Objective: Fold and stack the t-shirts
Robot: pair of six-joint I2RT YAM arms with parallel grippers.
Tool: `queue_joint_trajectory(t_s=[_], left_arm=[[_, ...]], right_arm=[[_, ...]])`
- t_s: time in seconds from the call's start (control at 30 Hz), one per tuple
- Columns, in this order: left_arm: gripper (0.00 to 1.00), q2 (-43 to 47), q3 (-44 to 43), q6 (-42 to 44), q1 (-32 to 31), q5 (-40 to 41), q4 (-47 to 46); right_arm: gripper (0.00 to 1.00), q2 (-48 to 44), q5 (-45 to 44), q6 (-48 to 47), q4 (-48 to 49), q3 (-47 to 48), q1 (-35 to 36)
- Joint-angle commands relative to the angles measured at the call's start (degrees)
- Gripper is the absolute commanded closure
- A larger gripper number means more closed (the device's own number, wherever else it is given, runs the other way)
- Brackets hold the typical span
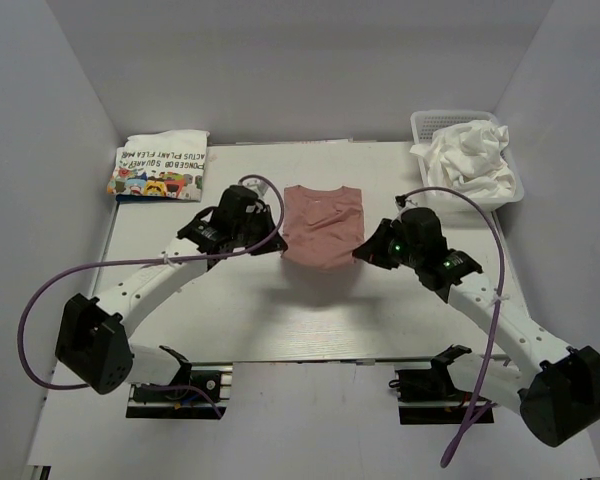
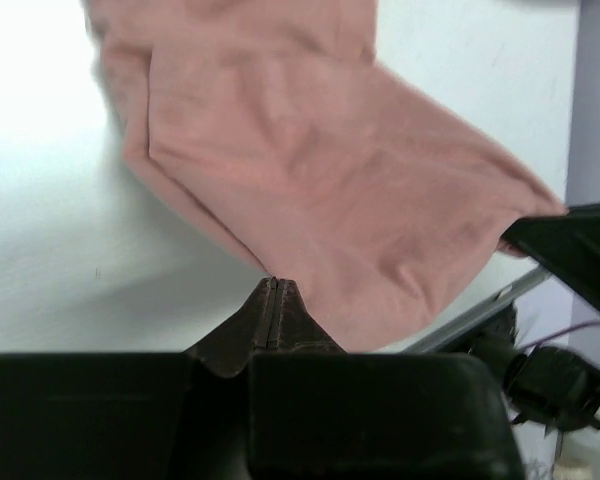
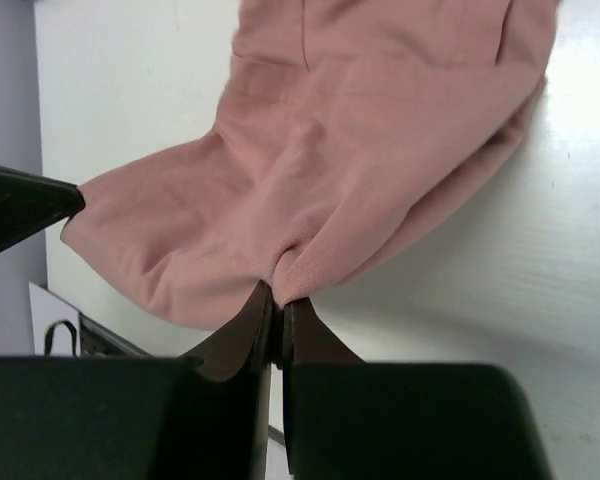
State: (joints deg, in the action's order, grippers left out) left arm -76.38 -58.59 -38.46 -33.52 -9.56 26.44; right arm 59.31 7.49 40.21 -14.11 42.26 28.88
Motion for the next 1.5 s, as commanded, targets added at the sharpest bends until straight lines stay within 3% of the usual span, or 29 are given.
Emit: queue_joint_trajectory(t_s=[0.0, 0.23, 0.43, 0.67, 0.87, 0.97, 1.0, 1.03, 1.07, 1.1, 1.13, 1.3, 1.47], left_arm=[[1.0, -2.01, -7.75, -0.21, 0.99, 4.81, 1.07], [1.0, -15.36, -26.38, -0.21, 2.14, 13.6, 7.13], [1.0, -26.79, -40.45, 0.31, 5.82, 14.57, 10.55], [1.0, -38.66, -51.96, 0.31, 9.52, 11.78, 11.71], [1.0, -50.26, -62.51, 0.93, 12.33, 6.06, 10.39], [1.0, -55.87, -67.17, 1.46, 13.03, 3.43, 8.21], [0.87, -57.11, -68.31, 1.46, 13.56, 2.37, 7.5], [0.67, -58.43, -70.85, 1.46, 13.57, 1.14, 7.49], [0.3, -59.49, -72.09, 1.46, 14.18, 0.43, 6.71], [0.0, -60.89, -73.15, 1.46, 14.18, 0.42, 6.18], [0.0, -60.91, -73.77, 1.46, 14.18, 0.42, 6.17], [0.0, -57.58, -70.18, 1.46, 14.71, -0.19, 3.19], [0.0, -52.21, -61.92, 3.83, 13.3, -0.45, 0.03]], right_arm=[[1.0, 2.12, -4.4, 1.36, 1.79, 6.42, -0.41], [1.0, 12.56, -12.49, 1.54, 3.21, 17.76, -3.12], [1.0, 25.47, -10.22, 0.66, 3.74, 27.96, -6.55], [1.0, 38.23, -0.3, 1.37, 5.14, 36.39, -10.86], [1.0, 48.43, 2.53, 2.95, 5.67, 43.42, -14.29], [1.0, 55.62, 3.58, 2.95, 3.84, 51.39, -15.7], [0.88, 58.78, 4.72, 2.51, 1.74, 53.34, -16.05], [0.68, 60.3, 5.77, 2.42, 1.54, 56.5, -16.57], [0.45, 61.44, 6.39, 2.25, 1.54, 58.96, -16.75], [0.21, 64.5, 8.14, 0.85, 2.15, 60.03, -16.84], [0.1, 65.31, 8.25, 0.23, 3.46, 63.18, -16.76], [0.1, 65.25, 6.06, -7.32, -0.74, 66.82, -16.23], [0.1, 56.46, 6.92, -8.91, 6.6, 51.04, -16.05]])
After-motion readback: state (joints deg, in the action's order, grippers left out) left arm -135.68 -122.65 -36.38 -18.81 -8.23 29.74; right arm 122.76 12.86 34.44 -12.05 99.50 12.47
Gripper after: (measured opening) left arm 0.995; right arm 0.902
